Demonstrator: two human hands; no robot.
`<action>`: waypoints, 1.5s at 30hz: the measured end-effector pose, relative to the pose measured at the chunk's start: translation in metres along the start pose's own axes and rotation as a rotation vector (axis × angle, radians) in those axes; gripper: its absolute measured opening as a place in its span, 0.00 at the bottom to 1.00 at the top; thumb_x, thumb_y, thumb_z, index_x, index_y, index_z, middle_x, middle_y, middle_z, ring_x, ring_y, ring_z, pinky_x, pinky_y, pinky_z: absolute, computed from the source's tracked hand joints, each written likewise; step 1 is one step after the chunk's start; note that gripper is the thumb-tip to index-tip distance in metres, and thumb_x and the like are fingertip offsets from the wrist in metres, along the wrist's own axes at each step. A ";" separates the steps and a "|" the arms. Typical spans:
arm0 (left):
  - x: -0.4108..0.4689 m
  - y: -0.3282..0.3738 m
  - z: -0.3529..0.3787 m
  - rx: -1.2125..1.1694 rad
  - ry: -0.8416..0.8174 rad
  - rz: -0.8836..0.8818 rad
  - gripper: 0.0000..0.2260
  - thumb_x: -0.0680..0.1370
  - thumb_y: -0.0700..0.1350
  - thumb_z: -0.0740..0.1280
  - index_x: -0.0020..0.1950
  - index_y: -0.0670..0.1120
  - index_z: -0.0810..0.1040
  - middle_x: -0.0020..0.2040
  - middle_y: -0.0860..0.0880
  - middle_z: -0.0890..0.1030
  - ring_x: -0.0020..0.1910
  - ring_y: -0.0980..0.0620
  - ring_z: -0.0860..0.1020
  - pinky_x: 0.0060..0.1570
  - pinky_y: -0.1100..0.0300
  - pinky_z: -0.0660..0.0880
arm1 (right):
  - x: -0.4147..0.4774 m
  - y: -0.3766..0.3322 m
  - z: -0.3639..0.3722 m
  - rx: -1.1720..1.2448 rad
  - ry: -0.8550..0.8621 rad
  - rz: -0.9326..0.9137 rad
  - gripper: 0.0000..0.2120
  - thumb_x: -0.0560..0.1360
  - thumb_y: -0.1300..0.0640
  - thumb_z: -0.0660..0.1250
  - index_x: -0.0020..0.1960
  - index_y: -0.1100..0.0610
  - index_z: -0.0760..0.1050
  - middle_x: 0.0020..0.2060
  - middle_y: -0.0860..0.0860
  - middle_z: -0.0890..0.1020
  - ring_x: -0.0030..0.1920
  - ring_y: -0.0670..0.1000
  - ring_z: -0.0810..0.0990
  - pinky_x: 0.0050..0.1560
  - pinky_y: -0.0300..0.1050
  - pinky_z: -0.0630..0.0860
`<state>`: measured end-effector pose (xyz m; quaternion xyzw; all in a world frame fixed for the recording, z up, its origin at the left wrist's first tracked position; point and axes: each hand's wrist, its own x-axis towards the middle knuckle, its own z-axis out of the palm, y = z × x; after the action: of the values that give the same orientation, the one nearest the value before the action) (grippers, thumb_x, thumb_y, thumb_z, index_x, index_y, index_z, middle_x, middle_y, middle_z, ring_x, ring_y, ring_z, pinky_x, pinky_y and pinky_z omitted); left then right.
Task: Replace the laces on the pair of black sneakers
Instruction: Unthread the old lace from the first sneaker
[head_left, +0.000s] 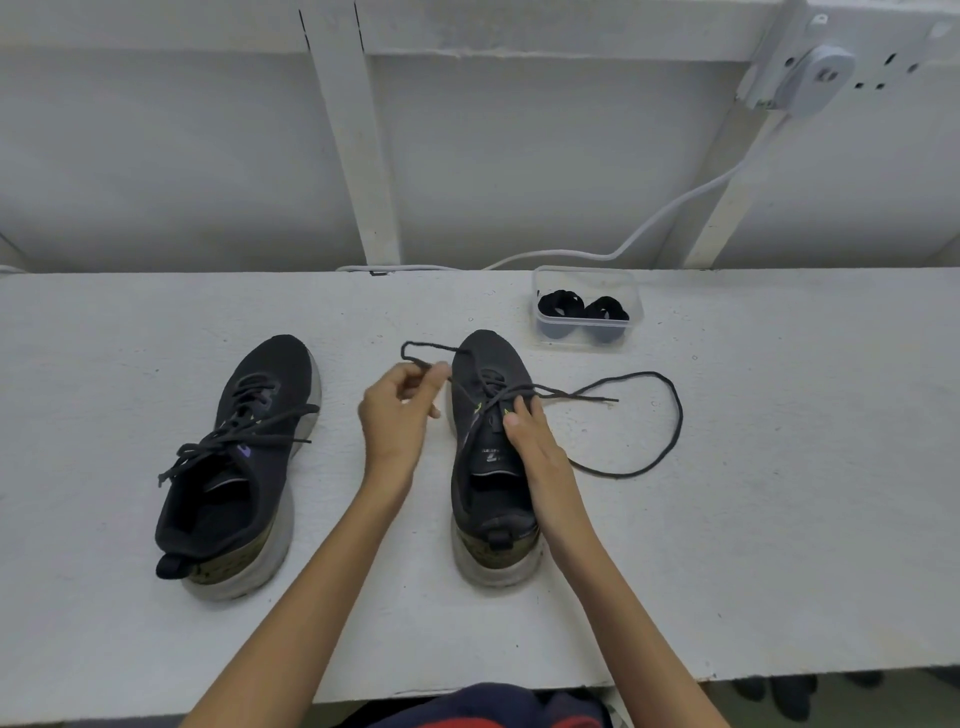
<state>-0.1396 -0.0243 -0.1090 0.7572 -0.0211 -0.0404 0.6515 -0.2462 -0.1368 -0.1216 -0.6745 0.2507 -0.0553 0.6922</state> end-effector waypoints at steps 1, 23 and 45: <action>-0.005 -0.001 0.004 0.044 -0.086 -0.020 0.07 0.73 0.50 0.74 0.40 0.47 0.81 0.35 0.53 0.81 0.31 0.57 0.76 0.42 0.57 0.76 | 0.000 -0.001 0.000 0.004 0.000 -0.002 0.28 0.79 0.41 0.61 0.77 0.45 0.61 0.78 0.39 0.55 0.76 0.37 0.55 0.78 0.48 0.52; 0.009 0.009 -0.009 0.127 -0.013 0.095 0.06 0.73 0.50 0.75 0.38 0.51 0.82 0.35 0.56 0.82 0.36 0.60 0.77 0.44 0.56 0.77 | -0.001 -0.002 -0.001 -0.015 -0.023 -0.036 0.25 0.80 0.43 0.60 0.76 0.42 0.62 0.78 0.38 0.55 0.73 0.33 0.53 0.75 0.39 0.52; -0.001 -0.001 0.003 0.186 -0.110 0.071 0.09 0.73 0.53 0.74 0.39 0.49 0.83 0.37 0.55 0.83 0.38 0.56 0.79 0.44 0.55 0.78 | -0.001 -0.001 -0.001 -0.015 -0.017 -0.018 0.27 0.80 0.42 0.61 0.77 0.45 0.60 0.78 0.40 0.54 0.75 0.36 0.53 0.78 0.46 0.52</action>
<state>-0.1406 -0.0275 -0.1099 0.8097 -0.0872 -0.0569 0.5775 -0.2470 -0.1376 -0.1199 -0.6825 0.2390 -0.0538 0.6886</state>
